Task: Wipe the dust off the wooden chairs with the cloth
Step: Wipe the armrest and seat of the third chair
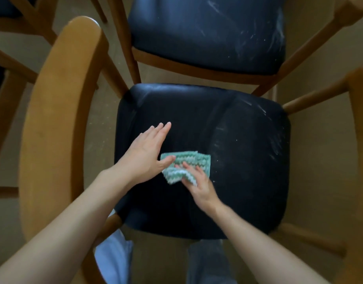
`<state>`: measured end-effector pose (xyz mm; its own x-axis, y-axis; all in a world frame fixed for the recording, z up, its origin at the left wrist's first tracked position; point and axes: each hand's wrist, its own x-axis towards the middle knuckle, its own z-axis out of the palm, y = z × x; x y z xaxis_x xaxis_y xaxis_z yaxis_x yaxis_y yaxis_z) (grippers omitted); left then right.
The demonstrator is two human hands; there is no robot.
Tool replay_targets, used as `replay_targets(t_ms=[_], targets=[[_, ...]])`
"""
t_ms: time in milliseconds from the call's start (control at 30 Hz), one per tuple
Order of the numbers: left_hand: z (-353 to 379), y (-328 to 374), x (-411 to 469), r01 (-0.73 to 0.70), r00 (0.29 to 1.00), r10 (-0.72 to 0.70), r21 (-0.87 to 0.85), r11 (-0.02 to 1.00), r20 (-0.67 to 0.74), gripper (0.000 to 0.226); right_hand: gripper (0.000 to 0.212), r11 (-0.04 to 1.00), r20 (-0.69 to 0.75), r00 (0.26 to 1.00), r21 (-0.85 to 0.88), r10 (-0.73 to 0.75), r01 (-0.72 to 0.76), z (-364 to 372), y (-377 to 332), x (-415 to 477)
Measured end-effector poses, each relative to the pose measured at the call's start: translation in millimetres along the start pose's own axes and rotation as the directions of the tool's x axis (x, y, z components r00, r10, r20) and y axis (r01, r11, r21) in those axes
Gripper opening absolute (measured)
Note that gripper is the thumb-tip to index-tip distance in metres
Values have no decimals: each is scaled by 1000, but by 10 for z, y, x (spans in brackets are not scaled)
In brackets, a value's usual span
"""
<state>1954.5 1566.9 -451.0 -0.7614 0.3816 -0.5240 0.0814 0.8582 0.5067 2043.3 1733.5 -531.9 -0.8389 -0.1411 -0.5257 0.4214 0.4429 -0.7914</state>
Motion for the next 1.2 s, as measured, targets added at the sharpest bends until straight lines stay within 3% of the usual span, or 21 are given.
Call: replay_targets(t_ms=[200, 367, 567, 633, 700, 733, 767, 900, 967, 1067, 1133, 1200], targets=[[29, 69, -279, 19, 1000, -19, 7, 1000, -1, 78, 37, 970, 282, 944, -217, 172, -111, 180, 233, -746], [112, 104, -465, 42, 999, -42, -27, 999, -3, 78, 42, 872, 489, 829, -489, 271, 3, 131, 407, -1081], [111, 135, -476, 40, 999, -39, -42, 998, 10, 78, 32, 862, 487, 783, -492, 387, -120, -9, 510, -1095], [85, 122, -429, 28, 1000, -28, -45, 999, -1, 78, 23, 902, 438, 794, -296, 421, -314, -87, 551, -1048], [62, 104, -363, 16, 1000, -17, -45, 999, -9, 77, 17, 860, 379, 820, 108, 429, -499, -201, 467, -907], [57, 98, -326, 13, 1000, -14, -45, 999, -13, 77, 13, 818, 319, 847, 265, 425, -511, -293, 402, -817], [56, 95, -280, 11, 1000, -12, -46, 999, -16, 77, 6, 794, 245, 878, 376, 411, -477, -427, 326, -703], [38, 143, -54, 0, 1000, -2, -47, 999, -24, 78, 29, 773, -128, 921, 592, 369, -227, -1232, -21, -83], [29, 178, 61, -5, 1000, 4, -38, 999, -23, 77, 34, 790, -333, 881, 609, 336, -71, -1639, -156, 280], [51, 188, 230, -12, 1000, 12, 3, 1000, -20, 78, 28, 865, -623, 750, 482, 224, 142, -2055, -279, 829], [84, 179, 335, -13, 1000, 13, 18, 1000, -16, 78, 30, 934, -697, 703, 330, 143, 137, -2205, -337, 1141], [124, 172, 445, -12, 1000, 12, 27, 1000, -10, 78, 34, 986, -702, 710, 150, 58, 67, -2249, -333, 1412]])
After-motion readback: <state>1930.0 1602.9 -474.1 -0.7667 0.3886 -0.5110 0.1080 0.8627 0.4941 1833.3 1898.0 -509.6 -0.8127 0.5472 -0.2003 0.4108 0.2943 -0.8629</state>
